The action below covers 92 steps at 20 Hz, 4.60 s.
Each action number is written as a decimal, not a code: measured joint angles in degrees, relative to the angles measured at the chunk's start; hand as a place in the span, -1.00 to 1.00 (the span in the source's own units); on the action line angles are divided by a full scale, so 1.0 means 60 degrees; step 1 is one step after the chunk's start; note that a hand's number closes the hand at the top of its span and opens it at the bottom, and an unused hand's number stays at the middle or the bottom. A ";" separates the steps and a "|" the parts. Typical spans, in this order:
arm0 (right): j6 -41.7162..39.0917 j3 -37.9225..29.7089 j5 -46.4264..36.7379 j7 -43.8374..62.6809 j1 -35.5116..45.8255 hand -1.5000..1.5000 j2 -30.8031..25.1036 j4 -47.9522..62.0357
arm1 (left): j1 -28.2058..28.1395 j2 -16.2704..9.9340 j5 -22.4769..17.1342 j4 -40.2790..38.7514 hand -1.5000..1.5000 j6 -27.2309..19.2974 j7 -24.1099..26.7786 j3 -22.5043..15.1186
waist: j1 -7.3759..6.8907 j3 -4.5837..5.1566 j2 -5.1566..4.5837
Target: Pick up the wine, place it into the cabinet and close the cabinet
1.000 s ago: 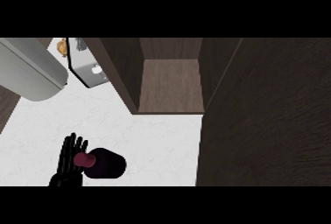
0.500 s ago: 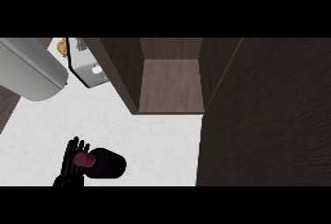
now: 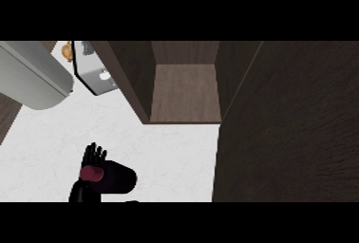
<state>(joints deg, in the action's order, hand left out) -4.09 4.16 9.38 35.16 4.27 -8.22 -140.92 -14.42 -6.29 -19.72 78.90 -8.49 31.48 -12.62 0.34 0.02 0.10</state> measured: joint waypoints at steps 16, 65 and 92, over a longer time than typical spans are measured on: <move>-0.0033 -0.0158 -0.0004 0.0278 0.0315 -1.00 0.0164 -0.0010 | 0.0782 0.0404 -0.0313 -0.1785 1.00 0.1479 0.0988 0.0418 | -0.0011 -0.0002 0.0001; -0.0399 -0.0452 -0.0056 0.0504 0.0316 -1.00 0.0532 -0.0031 | 0.2485 -0.0158 0.1111 0.4959 1.00 -0.0065 -0.4513 -0.0499 | -0.0015 -0.0009 0.0009; -0.0927 -0.0684 0.0131 0.0110 0.0086 -1.00 0.0618 0.0245 | 0.7507 0.1029 0.2223 0.2328 1.00 -0.4860 -0.6174 -0.2623 | 0.0067 -0.0007 -0.0001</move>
<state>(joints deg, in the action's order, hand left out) -9.66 0.06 10.17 35.82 4.79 -4.51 -139.46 30.62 -0.11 -6.38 92.87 -37.65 -5.56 -28.35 0.74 -0.02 0.10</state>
